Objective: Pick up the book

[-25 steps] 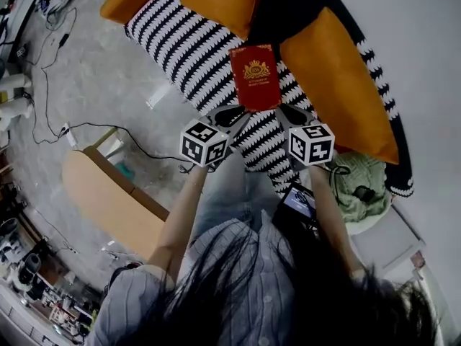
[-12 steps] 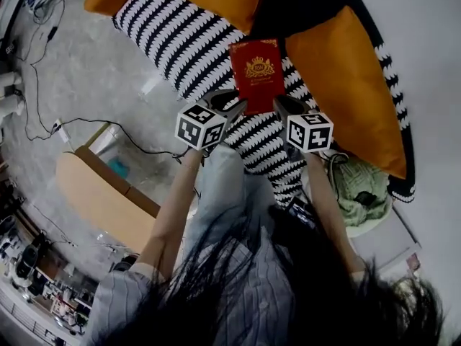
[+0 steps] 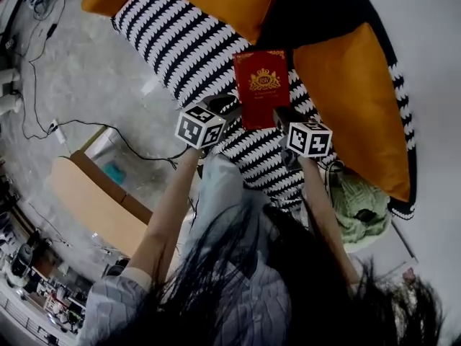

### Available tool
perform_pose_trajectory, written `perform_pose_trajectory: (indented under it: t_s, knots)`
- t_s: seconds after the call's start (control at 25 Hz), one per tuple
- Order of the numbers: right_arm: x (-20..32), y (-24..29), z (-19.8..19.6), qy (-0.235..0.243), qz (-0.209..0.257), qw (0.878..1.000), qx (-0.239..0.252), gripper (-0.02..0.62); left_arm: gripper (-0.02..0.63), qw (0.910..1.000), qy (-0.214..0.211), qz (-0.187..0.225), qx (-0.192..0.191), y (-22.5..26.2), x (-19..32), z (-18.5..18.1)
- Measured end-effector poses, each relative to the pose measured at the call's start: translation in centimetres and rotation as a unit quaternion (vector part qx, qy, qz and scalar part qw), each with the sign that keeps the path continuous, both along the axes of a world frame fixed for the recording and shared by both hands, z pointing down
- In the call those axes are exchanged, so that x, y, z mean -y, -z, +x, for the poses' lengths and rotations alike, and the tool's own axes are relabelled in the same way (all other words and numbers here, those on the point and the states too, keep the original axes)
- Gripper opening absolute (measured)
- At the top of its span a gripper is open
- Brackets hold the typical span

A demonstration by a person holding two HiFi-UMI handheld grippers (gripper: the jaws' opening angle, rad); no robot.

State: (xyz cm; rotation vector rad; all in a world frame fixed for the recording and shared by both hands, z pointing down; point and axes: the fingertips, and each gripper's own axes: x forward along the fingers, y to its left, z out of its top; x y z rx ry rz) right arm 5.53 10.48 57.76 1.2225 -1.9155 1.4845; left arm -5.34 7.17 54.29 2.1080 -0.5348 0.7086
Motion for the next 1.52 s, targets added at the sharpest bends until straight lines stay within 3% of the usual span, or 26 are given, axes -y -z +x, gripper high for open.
perform_pose_trajectory:
  t_s: [0.12,0.36,0.56,0.72,1.04,1.24,1.52]
  knots:
    - [-0.2,-0.8,-0.1,-0.003,-0.005,1.000,0.005,0.123,0.126,0.9999,-0.002,-0.014,-0.002,-1.3,0.0,-0.3]
    - [0.0,-2.6,0.7,-0.019,0.010,1.000,0.011,0.172,0.174,0.9988,-0.017,-0.045,0.004,-4.8,0.7,0.0]
    - [-0.9,-3.0,2.2,-0.047,0.005,0.999,0.014,0.239,0.257,0.9928,0.054,-0.094,-0.051,-5.5,1.9,0.7]
    - [-1.9,-5.0,4.3,-0.072,-0.017,0.997,-0.033,0.265,0.285,0.9900,0.072,-0.115,-0.036,-7.6,2.5,0.5]
    - [-4.4,-8.0,3.5,-0.047,-0.053,0.997,-0.038,0.272,0.299,0.9871,0.031,-0.157,-0.013,-11.1,1.4,1.2]
    - [-5.0,-8.6,3.7,-0.027,-0.071,0.996,-0.052,0.272,0.299,0.9829,0.040,-0.180,-0.002,-12.0,1.3,1.8]
    - [-5.7,-9.3,3.4,-0.019,-0.078,0.996,-0.032,0.272,0.308,0.9790,0.057,-0.193,-0.030,-12.5,1.1,2.2]
